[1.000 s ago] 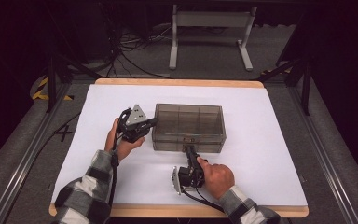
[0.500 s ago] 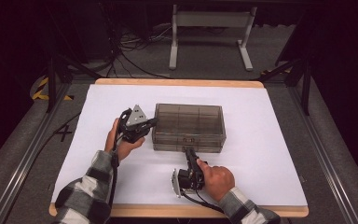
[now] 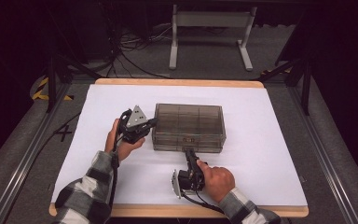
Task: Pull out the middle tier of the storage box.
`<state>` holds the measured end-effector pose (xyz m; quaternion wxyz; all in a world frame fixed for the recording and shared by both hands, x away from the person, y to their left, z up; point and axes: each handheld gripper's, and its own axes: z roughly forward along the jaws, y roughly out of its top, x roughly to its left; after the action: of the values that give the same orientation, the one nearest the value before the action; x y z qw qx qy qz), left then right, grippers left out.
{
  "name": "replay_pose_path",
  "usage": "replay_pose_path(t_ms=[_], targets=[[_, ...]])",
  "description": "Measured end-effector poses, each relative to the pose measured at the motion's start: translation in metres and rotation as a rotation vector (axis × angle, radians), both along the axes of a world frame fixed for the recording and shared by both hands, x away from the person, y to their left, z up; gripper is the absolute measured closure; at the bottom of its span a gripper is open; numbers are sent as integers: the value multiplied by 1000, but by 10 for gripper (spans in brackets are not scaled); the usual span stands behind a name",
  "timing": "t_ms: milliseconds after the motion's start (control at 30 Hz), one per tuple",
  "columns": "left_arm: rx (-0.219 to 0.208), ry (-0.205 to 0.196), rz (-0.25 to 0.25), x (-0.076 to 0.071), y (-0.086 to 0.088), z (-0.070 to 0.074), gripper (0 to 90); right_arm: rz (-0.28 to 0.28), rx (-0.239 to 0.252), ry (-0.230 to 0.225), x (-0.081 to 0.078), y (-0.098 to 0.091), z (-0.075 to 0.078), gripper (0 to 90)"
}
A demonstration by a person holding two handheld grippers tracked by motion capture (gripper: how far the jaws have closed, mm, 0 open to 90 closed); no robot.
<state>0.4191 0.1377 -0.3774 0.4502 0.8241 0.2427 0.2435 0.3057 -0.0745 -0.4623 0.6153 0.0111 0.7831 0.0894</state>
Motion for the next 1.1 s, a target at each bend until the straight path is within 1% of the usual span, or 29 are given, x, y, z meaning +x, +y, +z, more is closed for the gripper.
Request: replay_pose_path(t_ms=[33,67,100,133,200,233,267,300,367,400,433,467,500,533,567,600,633,667,700,733,767,833,867,900,933,967,1033,1100], targets=[[-2,-5,3,-1,0,0,874,-1,11,-3,-1,0,-1,799],[-2,-5,3,-1,0,0,872,-1,11,-3,-1,0,-1,799],[1,-10,7,-2,1,0,872,11,11,-3,0,-1,0,795],[-1,-22,11,-4,3,0,861,16,20,9,-2,-2,1,779],[-15,-30,11,-7,8,2,854,36,52,30,-5,-4,4,756],[-29,-31,16,-10,10,3,843,43,50,31,-6,-5,5,749],[-46,-40,22,-14,14,3,818,45,70,42,-8,-6,6,735],[-46,-42,16,-18,17,4,786,54,110,70,-11,-8,9,729],[-51,-61,8,-28,24,5,775,75,167,116,-15,-14,15,730],[-51,-61,8,-28,24,5,767,75,167,116,-15,-14,15,730],[-61,-67,3,-36,29,4,767,92,203,153,-17,-19,19,730],[-63,-68,2,-41,33,3,755,102,283,178,-18,-28,27,732],[-69,-72,3,-45,36,1,749,119,326,208,-19,-34,32,729],[-70,-68,-4,-48,40,0,749,127,372,229,-20,-41,36,731],[-76,-65,-9,-51,43,-3,741,131,401,232,-20,-47,39,733],[-70,-65,-16,-53,45,-5,734,141,438,249,-19,-53,42,732],[-67,-62,-22,-55,47,-7,729,149,469,276,-19,-60,45,732],[-64,-53,-29,-56,48,-10,716,140,494,278,-18,-67,47,735],[-65,-43,-40,-57,49,-14,716,140,516,293,-18,-74,49,734],[-66,-31,-50,-58,49,-17,714,147,548,310,-17,-81,51,734],[-64,-19,-59,-59,49,-20,704,139,574,311,-16,-88,53,734],[-65,5,-89,-60,48,-27,691,139,636,345,-14,-102,55,731],[-59,16,-101,-60,45,-31,683,129,658,345,-12,-109,56,731],[-64,34,-115,-60,43,-33,669,119,693,364,-11,-119,57,732],[-67,46,-129,-60,41,-36,650,118,716,377,-10,-126,57,732],[-62,51,-134,-61,39,-38,637,107,729,379,-9,-132,56,730],[-56,60,-142,-60,36,-41,632,96,774,408,-7,-145,55,731],[-66,70,-146,-60,34,-43,623,76,800,410,-4,-155,52,731]])
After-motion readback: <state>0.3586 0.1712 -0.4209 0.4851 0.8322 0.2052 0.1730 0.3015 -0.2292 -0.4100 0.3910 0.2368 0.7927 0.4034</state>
